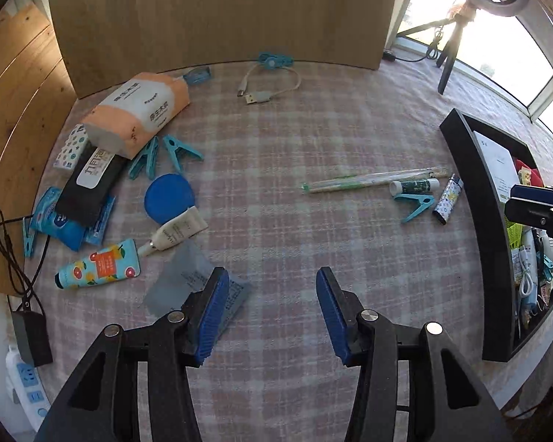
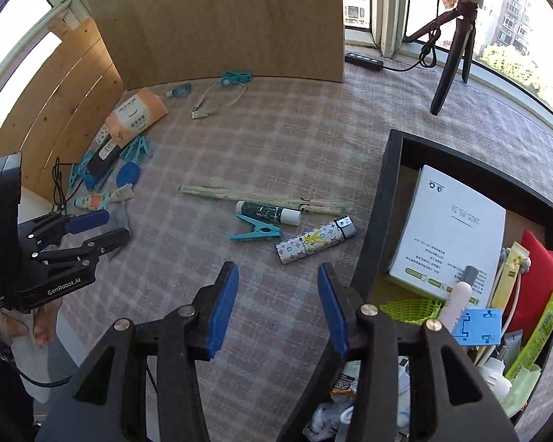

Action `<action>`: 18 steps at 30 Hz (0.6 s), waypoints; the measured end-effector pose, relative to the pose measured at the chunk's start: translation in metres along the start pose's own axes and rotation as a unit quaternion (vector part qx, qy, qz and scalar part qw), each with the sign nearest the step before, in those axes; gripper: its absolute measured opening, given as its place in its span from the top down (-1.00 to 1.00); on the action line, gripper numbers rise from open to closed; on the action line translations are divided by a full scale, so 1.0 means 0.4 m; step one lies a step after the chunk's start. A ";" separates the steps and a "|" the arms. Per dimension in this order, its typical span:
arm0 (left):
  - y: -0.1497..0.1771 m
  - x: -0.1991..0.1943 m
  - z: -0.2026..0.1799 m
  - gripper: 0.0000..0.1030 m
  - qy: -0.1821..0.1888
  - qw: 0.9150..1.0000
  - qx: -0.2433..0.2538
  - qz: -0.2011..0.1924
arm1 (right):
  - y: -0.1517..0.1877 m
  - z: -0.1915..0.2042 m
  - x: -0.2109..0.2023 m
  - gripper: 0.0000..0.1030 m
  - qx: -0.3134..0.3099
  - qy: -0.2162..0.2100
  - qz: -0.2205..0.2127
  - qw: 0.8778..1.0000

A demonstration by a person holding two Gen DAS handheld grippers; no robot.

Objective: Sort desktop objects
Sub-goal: 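Move both open tools back toward the remaining table items, then grasp the grey sachet with the left tool while the right tool grasps the blue clothespin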

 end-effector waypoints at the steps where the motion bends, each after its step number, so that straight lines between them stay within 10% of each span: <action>1: 0.012 0.002 0.032 0.08 -0.001 1.000 -0.014 0.004 | -0.005 0.016 0.014 0.13 -0.006 0.002 0.004 1.000; 18: 0.047 0.087 0.137 -0.35 0.023 0.988 -0.143 0.056 | -0.035 0.019 0.241 0.01 0.055 0.003 0.119 0.991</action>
Point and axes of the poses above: each gripper's, at about its wrist camera, not at the fingertips, and x roughly the way its jaws point, z to its left, y to its underside, the point moved 10 cm from there along x, roughly the way its jaws point, and after that the axes turned 2 degrees about y, right-handed, at the moved point
